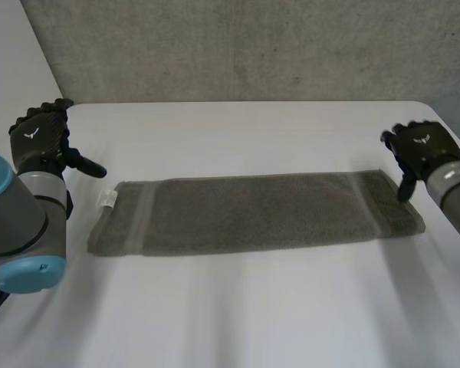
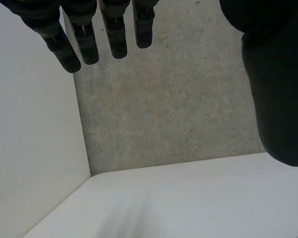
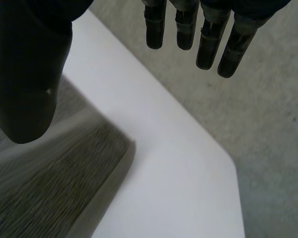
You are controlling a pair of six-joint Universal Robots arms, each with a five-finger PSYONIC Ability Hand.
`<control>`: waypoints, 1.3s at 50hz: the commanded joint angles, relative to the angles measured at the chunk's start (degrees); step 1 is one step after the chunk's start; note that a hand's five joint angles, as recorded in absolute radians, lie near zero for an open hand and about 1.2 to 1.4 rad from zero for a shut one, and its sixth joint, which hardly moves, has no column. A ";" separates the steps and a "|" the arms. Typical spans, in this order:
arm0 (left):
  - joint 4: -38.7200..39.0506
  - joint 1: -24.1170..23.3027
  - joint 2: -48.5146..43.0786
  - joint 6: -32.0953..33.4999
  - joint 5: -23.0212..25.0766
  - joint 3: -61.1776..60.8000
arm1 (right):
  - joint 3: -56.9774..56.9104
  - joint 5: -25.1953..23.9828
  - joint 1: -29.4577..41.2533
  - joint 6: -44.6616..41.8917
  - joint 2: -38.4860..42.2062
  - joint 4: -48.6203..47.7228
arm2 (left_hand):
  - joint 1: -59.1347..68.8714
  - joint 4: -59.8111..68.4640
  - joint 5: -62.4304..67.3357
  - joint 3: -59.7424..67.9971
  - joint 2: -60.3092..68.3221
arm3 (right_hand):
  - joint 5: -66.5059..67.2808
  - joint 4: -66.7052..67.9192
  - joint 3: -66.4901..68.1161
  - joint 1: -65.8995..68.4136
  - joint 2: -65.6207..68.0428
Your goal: Fold the towel.
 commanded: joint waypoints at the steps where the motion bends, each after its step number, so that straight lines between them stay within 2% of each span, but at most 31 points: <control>1: 0.03 -0.24 0.89 0.26 0.10 -3.18 | 6.34 -2.79 -3.46 -0.08 -1.56 0.25 | -4.33 -4.40 -12.15 -3.66 -4.37 | 3.92 2.66 3.24 3.64 3.23; 3: 0.03 -0.24 0.71 0.26 0.10 -3.97 | 7.83 -5.68 -5.21 -0.42 -0.86 0.17 | -4.33 -4.40 -12.15 -3.66 -4.37 | 3.92 2.66 3.24 3.64 3.23; 8: 0.21 -0.15 0.45 0.34 0.01 -5.99 | 8.28 -8.93 -7.76 0.19 1.33 -0.10 | -4.49 -4.57 -12.31 -3.83 -4.54 | 4.25 2.99 3.57 3.98 3.56; 17: 0.21 -0.15 0.45 0.17 0.01 -6.43 | 7.31 -9.91 -9.08 0.19 5.39 -1.33 | -4.83 -4.90 -12.65 -4.17 -4.88 | 8.46 7.20 7.78 8.18 7.77; 24: 0.21 -0.15 0.19 0.08 0.19 -6.78 | 6.35 -9.91 -9.61 0.19 9.07 -2.12 | -4.66 -4.74 -12.48 -4.00 -4.71 | 19.05 17.78 18.37 18.77 18.35; 26: 0.21 -0.15 0.19 0.08 0.19 -6.87 | 6.17 -9.91 -9.70 0.19 9.43 -2.12 | -4.83 -4.90 -12.65 -4.17 -4.88 | 23.60 22.34 22.92 23.32 22.91; 27: 0.21 -0.15 0.19 0.08 0.27 -6.87 | 5.82 -9.91 -9.70 0.19 9.78 -2.21 | -4.83 -4.90 -12.65 -4.17 -4.88 | 34.43 33.16 33.75 34.15 33.73; 28: 0.21 -0.15 0.19 0.08 0.27 -6.87 | 5.82 -9.91 -9.70 0.19 9.78 -2.21 | -4.83 -4.90 -12.65 -4.17 -4.88 | 34.53 33.27 33.85 34.26 33.84; 30: 0.21 -0.15 0.19 -0.01 0.45 -6.87 | 5.64 -9.91 -9.96 0.27 9.87 -2.56 | -4.83 -4.90 -12.65 -4.17 -4.88 | 65.85 64.59 65.17 65.57 65.15; 37: 0.21 -0.15 0.54 -0.01 0.45 -7.57 | 6.78 -10.26 -11.02 3.88 7.67 -5.11 | -4.83 -4.90 -12.65 -4.17 -4.88 | 66.60 65.34 65.92 66.33 65.91; 40: 0.21 -0.24 0.54 -0.01 0.45 -7.66 | 7.39 -12.01 -11.37 5.98 5.92 -5.19 | -4.83 -4.90 -12.65 -4.17 -4.88 | 66.60 65.34 65.92 66.33 65.91; 46: 0.21 -0.32 0.62 0.08 0.45 -7.75 | 7.57 -13.16 -13.83 6.16 4.16 -4.67 | -4.83 -4.90 -12.65 -4.17 -4.88 | 66.60 65.34 65.92 66.33 65.91; 54: 0.21 -0.32 0.80 0.08 0.45 -7.75 | 8.72 -16.76 -24.64 3.88 0.55 -0.98 | -4.83 -4.90 -12.65 -4.17 -4.88 | 66.60 65.34 65.92 66.33 65.91; 56: 0.21 -0.32 0.89 0.08 0.45 -7.75 | 7.32 -20.35 -32.60 0.47 -0.15 0.95 | -4.83 -4.90 -12.65 -4.17 -4.88 | 66.60 65.34 65.92 66.33 65.91; 57: 0.21 -0.32 0.89 0.08 0.45 -7.75 | 7.31 -20.37 -32.64 0.45 -0.15 0.96 | -4.83 -4.90 -12.65 -4.17 -4.88 | 66.60 65.34 65.92 66.33 65.91; 59: 0.21 -0.41 1.06 0.08 0.45 -7.66 | 3.73 -22.73 -38.85 -3.14 -0.33 3.40 | -4.83 -4.90 -12.65 -4.17 -4.88 | 66.60 65.34 65.92 66.33 65.91; 61: 0.21 -0.50 1.15 0.17 0.54 -7.57 | 1.62 -23.26 -39.92 -4.81 -0.24 5.51 | -4.66 -4.74 -12.48 -4.00 -4.71 | 66.60 65.34 65.92 66.33 65.91; 65: 0.12 -2.07 1.41 0.34 0.63 -6.26 | -2.27 -23.88 -36.94 -5.44 -0.41 11.33 | -2.99 -3.06 -10.81 -2.32 -3.03 | 66.60 65.34 65.92 66.33 65.91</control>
